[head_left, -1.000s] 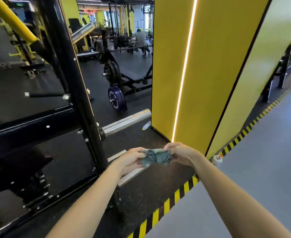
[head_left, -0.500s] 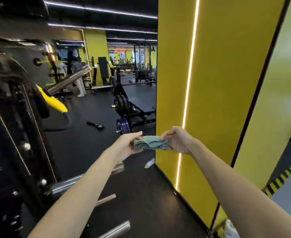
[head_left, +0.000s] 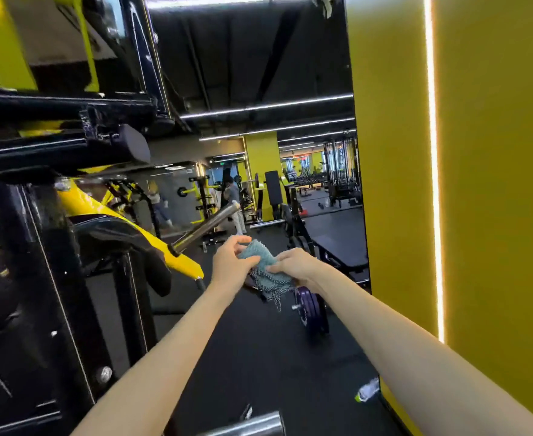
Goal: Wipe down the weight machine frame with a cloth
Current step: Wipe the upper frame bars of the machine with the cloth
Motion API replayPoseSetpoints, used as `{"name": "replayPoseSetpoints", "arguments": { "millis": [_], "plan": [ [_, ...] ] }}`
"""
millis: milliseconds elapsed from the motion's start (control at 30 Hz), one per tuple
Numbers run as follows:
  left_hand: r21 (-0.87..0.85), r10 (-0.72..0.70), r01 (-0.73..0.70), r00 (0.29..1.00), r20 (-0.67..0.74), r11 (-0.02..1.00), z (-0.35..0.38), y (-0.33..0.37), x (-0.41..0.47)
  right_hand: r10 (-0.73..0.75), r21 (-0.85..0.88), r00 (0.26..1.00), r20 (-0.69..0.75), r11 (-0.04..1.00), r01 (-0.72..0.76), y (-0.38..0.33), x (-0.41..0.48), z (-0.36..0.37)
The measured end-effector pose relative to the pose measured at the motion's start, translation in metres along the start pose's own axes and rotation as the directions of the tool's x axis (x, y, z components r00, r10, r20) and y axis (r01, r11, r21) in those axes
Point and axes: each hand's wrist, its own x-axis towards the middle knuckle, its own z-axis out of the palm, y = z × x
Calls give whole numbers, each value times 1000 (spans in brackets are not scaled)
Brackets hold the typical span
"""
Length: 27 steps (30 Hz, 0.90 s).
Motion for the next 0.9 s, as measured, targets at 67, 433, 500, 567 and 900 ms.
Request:
{"name": "replayPoseSetpoints", "arguments": {
  "millis": [67,433,500,567,900],
  "plan": [
    [-40,12,-15,998,-63,999,1,6,13,-31,12,999,-44,999,32,-11,19,-3],
    [227,117,-56,956,-268,972,40,1,75,-82,154,968,237,987,46,-34,139,-22],
    [-3,-90,94,944,-316,996,51,4,94,-152,197,943,297,976,95,-39,157,-34],
    [-297,-284,181,891,-354,938,62,10,114,-252,315,899,359,939,137,-48,175,-46],
    [-152,-167,79,629,-759,985,3,96,192,-421,411,717,556,889,203,-153,192,-38]
  ]
}}
